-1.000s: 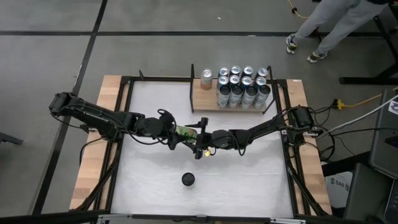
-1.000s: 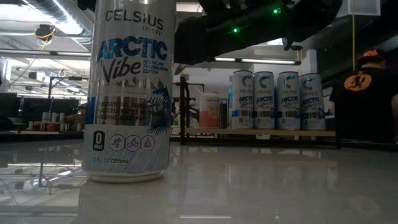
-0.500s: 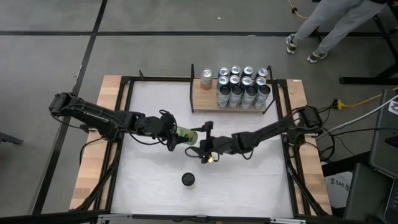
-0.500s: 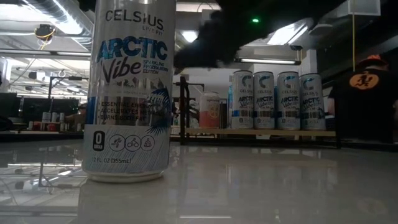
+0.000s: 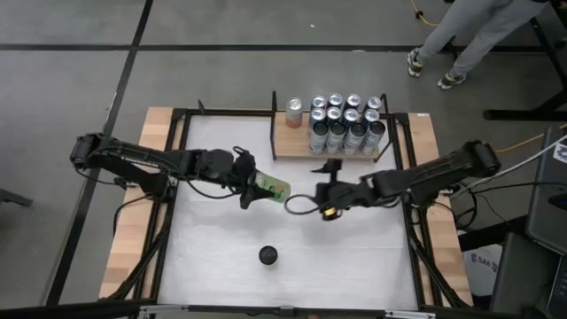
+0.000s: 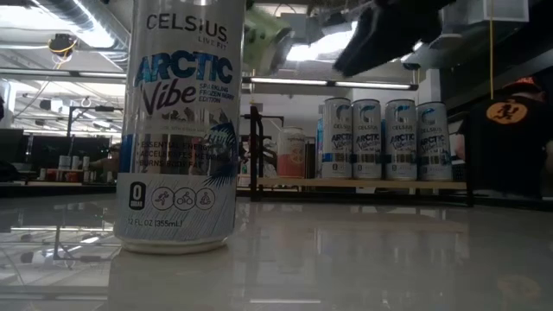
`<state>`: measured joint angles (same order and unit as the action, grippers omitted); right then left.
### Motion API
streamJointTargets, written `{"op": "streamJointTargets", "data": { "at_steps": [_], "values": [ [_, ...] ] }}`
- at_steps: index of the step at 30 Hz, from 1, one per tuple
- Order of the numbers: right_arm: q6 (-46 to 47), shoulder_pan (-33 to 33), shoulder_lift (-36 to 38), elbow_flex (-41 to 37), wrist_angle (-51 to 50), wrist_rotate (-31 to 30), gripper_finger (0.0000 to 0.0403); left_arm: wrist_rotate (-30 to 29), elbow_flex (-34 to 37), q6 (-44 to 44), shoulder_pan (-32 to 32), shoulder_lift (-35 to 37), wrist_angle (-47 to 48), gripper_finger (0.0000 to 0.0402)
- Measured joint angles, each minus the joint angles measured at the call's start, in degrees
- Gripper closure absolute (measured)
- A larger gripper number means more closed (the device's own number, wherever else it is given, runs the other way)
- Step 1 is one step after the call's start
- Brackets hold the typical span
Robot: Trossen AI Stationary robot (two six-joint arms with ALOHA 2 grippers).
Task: Place canned beverage on shelf
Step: Put the green soda can on the shelf
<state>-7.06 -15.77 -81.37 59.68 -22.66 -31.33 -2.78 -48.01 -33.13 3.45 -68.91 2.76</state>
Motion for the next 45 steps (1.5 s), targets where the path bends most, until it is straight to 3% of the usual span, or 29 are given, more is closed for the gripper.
{"op": "streamJointTargets", "data": {
  "at_steps": [5,12,20,24,34,45],
  "values": [
    [6.30,0.00,8.47,0.00,-10.80,2.32,0.0017,4.99,-8.14,6.19,-3.31,-4.12,4.15,0.0114],
    [12.93,0.00,19.27,-0.14,-20.53,8.11,0.0017,13.84,-28.46,16.15,-10.49,-17.09,25.49,0.0114],
    [19.68,0.00,28.75,-9.16,-17.57,16.70,0.0017,15.60,-54.01,33.03,-17.71,-34.34,45.74,0.0114],
    [21.34,0.00,31.05,-14.45,-12.38,18.79,0.0017,15.25,-62.11,41.01,-20.53,-40.75,51.25,0.0114],
    [21.79,0.04,30.86,-18.27,-6.90,19.34,0.0017,7.49,-65.63,53.66,-26.13,-48.21,55.95,0.0114],
    [21.78,0.04,30.87,-18.25,-6.84,18.86,0.0017,6.24,-65.65,59.95,-27.94,-53.29,55.65,0.0114]
  ]
}}
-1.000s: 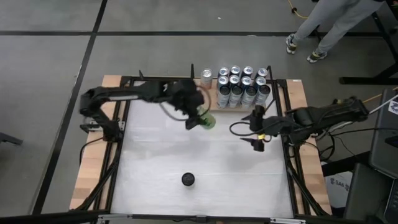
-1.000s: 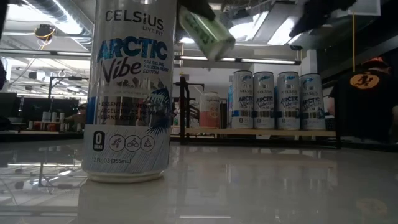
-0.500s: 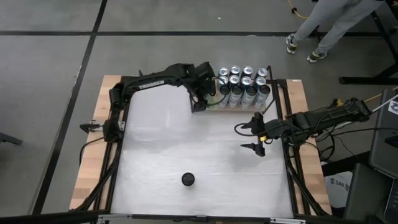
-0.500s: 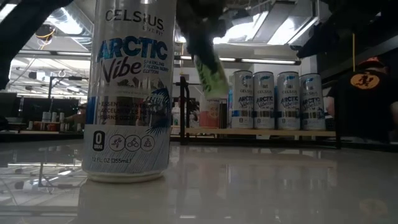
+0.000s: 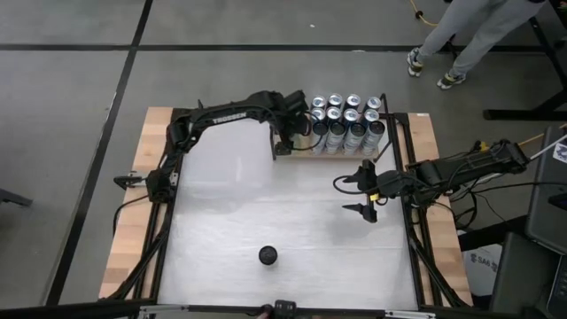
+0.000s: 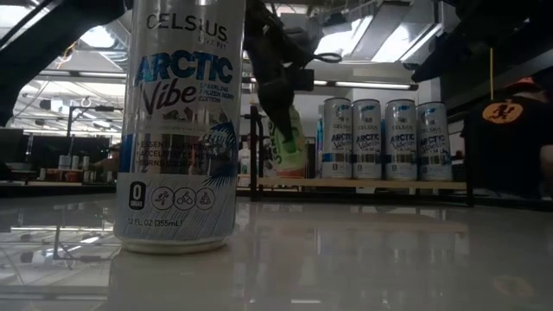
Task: Place canned beverage on shelf
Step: Put the green soda can on the shelf
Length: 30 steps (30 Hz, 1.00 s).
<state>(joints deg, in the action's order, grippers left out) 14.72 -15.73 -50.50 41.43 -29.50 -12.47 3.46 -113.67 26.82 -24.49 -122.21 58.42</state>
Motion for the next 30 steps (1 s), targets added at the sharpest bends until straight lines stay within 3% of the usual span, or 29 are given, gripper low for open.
{"op": "streamJointTargets", "data": {
  "at_steps": [22,30],
  "values": [
    [-0.02,0.00,-0.02,0.02,-0.19,-0.07,0.0017,-1.54,0.52,2.29,-0.26,-2.17,-4.32,0.0114],
    [-0.04,0.00,-0.02,0.02,-0.66,0.00,0.0017,-1.55,0.57,2.29,-0.26,-2.19,-4.22,0.0091]
  ]
}}
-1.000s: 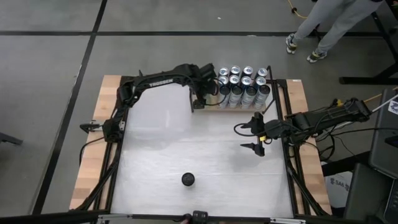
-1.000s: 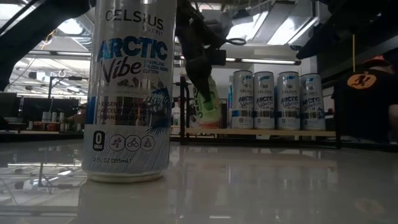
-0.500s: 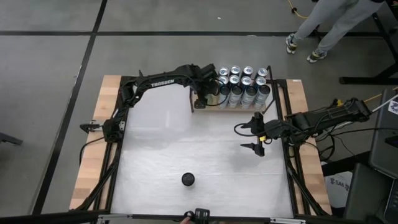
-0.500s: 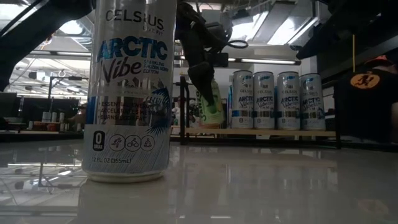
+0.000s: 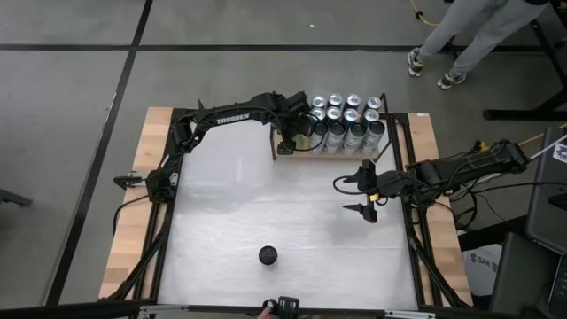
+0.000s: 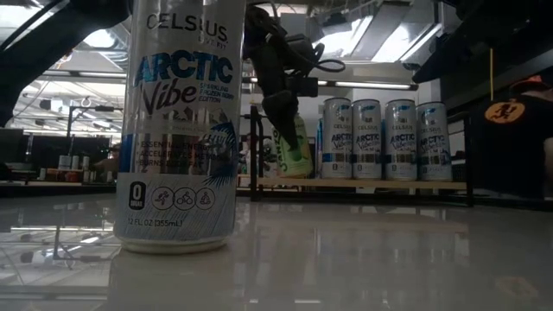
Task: Place canned beverage on shelf
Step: Put the green soda can on the shelf
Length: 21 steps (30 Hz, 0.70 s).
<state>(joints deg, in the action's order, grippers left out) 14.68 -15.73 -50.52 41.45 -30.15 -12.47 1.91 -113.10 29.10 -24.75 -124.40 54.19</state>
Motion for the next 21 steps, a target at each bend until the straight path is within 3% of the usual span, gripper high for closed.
{"op": "streamJointTargets", "data": {
  "at_steps": [21],
  "values": [
    [0.00,0.00,0.00,0.02,0.04,0.04,0.0017,-1.07,0.11,-0.16,0.04,-0.15,-1.51,0.0082]
  ]
}}
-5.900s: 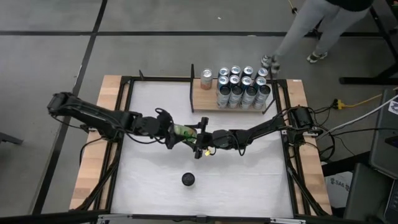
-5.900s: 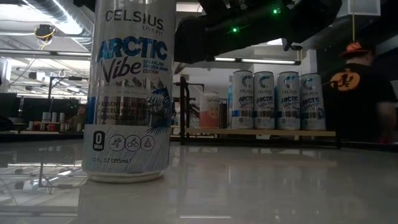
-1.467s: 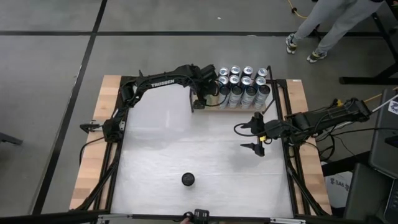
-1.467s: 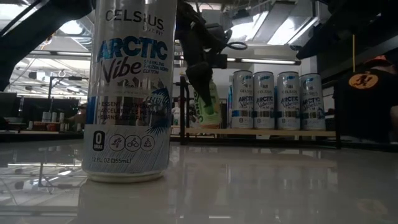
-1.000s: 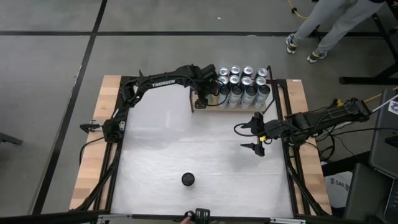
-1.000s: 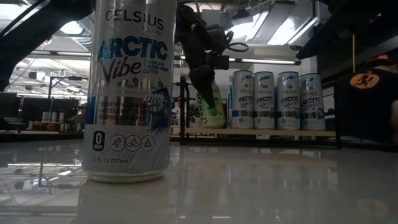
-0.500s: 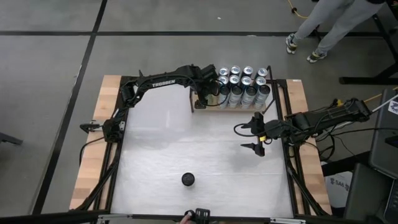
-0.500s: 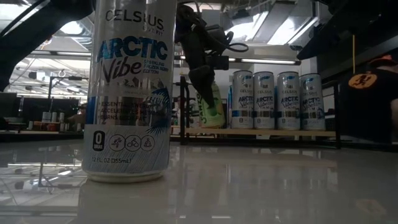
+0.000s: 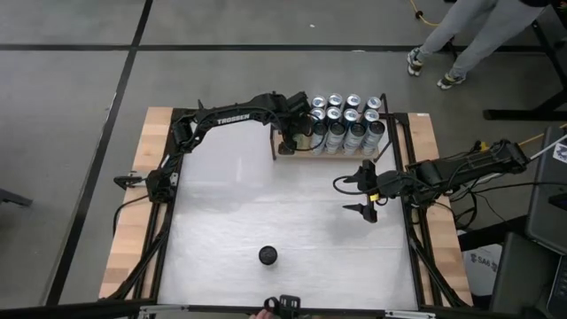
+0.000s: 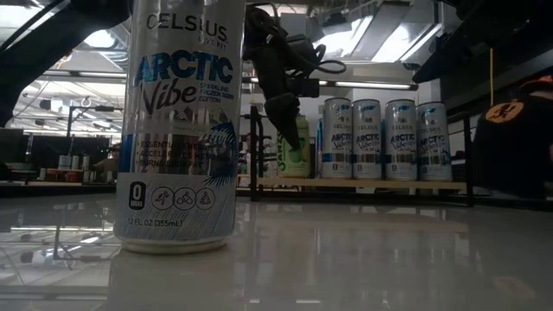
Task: Place canned beverage on shelf
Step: Put the green soda can on the shelf
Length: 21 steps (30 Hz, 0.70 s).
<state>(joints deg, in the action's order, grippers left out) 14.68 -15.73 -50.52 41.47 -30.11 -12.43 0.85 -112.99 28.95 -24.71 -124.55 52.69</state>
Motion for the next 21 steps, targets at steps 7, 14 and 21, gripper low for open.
{"op": "streamJointTargets", "data": {
  "at_steps": [7,14,21],
  "values": [
    [0.00,0.00,0.00,0.00,0.00,0.02,0.0017,-0.51,0.00,-0.21,-0.02,0.00,-0.23,0.0068],
    [0.00,0.00,0.00,0.00,0.00,0.04,0.0017,-0.67,0.00,-0.24,-0.02,0.00,-0.26,0.0026],
    [0.00,0.00,0.00,0.00,0.00,0.04,0.0017,-5.21,0.00,-0.30,0.02,0.00,-0.92,0.0018]
  ]
}}
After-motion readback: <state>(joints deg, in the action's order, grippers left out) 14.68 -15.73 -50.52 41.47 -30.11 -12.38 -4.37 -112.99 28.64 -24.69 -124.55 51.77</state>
